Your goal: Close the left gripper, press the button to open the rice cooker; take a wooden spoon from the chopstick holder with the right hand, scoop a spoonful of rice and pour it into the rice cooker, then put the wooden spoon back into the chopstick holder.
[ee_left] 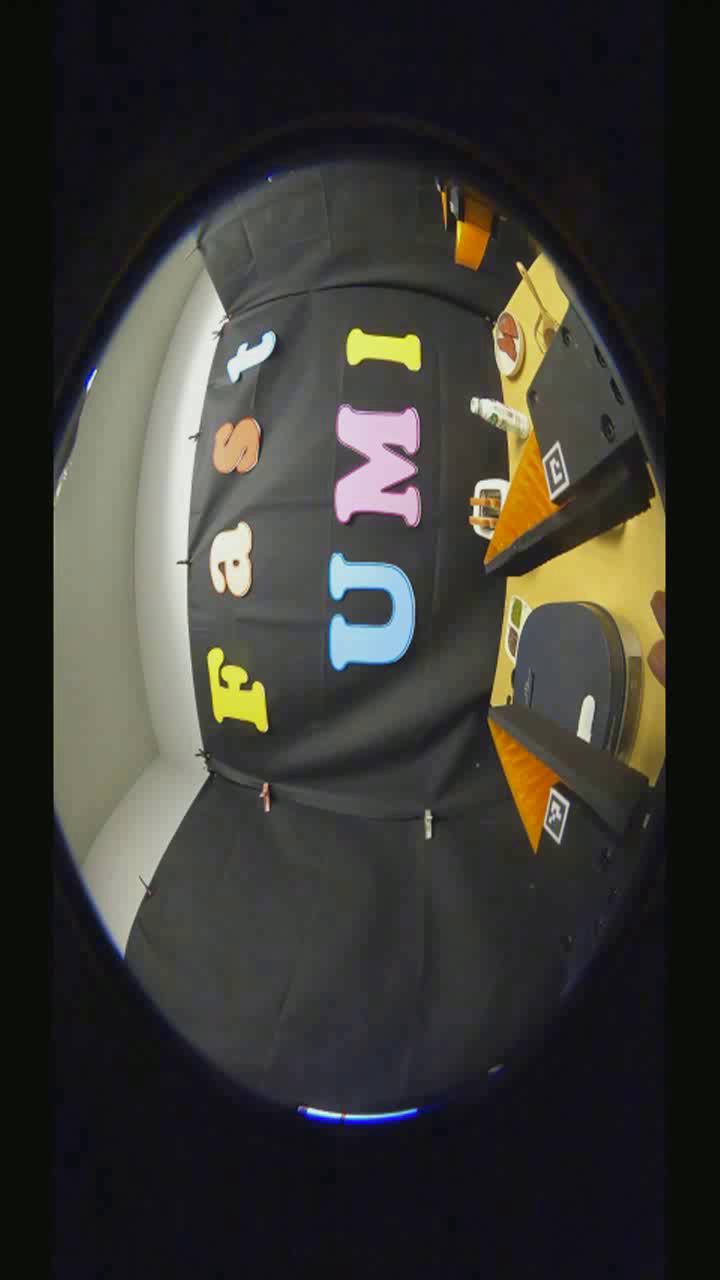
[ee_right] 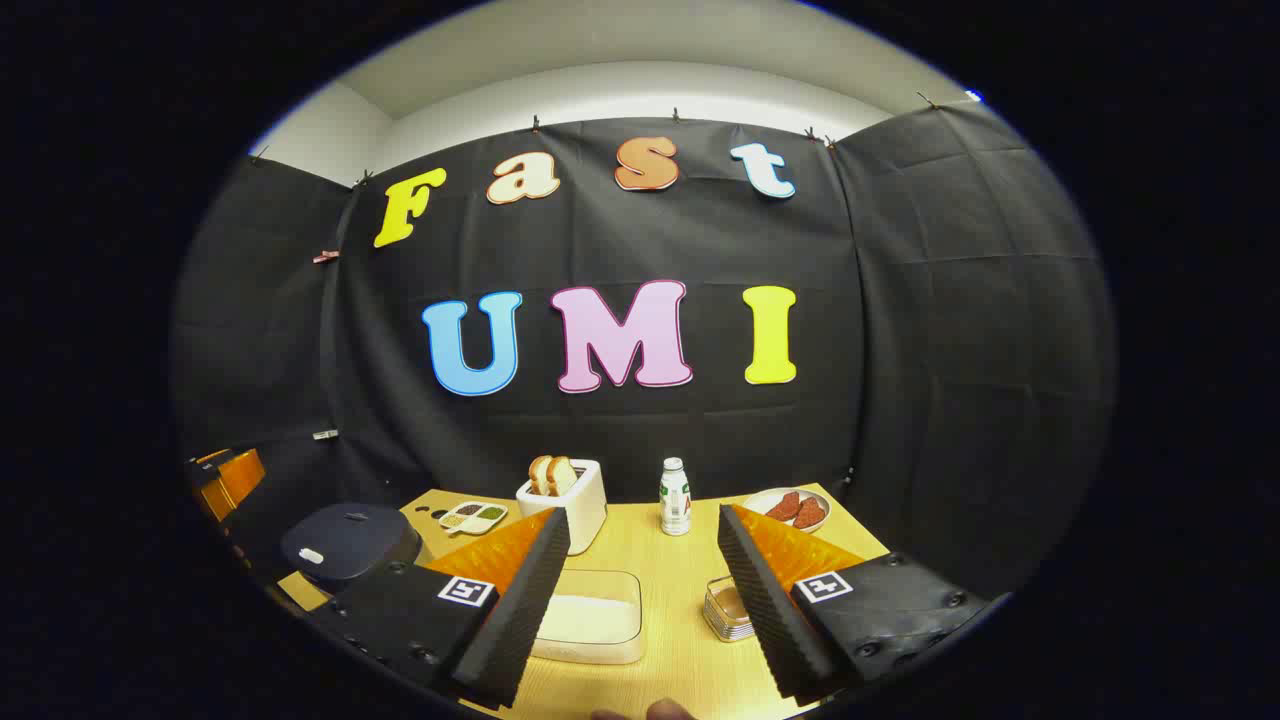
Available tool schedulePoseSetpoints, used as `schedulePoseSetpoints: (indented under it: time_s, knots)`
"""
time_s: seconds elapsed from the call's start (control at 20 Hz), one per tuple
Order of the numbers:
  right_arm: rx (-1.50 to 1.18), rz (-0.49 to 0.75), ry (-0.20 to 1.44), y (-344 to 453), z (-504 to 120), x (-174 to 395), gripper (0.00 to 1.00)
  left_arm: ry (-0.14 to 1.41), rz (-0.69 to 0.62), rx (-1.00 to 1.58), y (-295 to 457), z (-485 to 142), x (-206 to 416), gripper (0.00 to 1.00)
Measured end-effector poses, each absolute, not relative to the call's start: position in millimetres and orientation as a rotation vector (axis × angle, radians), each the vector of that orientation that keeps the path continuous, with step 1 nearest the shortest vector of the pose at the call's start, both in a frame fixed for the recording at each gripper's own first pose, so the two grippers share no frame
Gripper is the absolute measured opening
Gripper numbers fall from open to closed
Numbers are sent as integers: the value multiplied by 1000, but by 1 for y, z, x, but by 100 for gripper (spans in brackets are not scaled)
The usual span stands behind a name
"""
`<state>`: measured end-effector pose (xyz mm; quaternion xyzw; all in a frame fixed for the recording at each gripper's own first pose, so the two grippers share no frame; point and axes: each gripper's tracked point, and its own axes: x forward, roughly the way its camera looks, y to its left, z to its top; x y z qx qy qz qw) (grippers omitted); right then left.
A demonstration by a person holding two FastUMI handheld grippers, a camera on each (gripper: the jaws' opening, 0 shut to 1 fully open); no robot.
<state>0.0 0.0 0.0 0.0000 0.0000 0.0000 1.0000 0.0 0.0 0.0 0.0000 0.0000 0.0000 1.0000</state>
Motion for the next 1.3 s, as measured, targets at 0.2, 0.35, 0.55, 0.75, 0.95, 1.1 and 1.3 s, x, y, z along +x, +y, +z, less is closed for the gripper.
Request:
schedulePoseSetpoints:
  time_s: [0.2,0.35,0.55,0.75,0.95,1.1,1.3]
  knots:
    - [5,13,-2,2,0,-1,93,2,30,43,0,-3,0,89]
    - [3,20,-4,3,2,-1,93,-16,30,49,-1,2,-3,92]
    - [2,16,-7,1,2,0,93,-43,13,39,-5,7,-6,88]
    - [3,14,-4,-1,2,-1,93,-45,-4,28,-9,6,-6,88]
    - [1,15,-3,-1,1,-1,93,-31,-4,20,-10,3,-6,88]
    - [-5,19,-5,0,2,-3,93,-30,-3,18,-9,2,-5,88]
    - [-12,22,-7,1,2,-4,93,-25,-1,14,-9,2,-6,88]
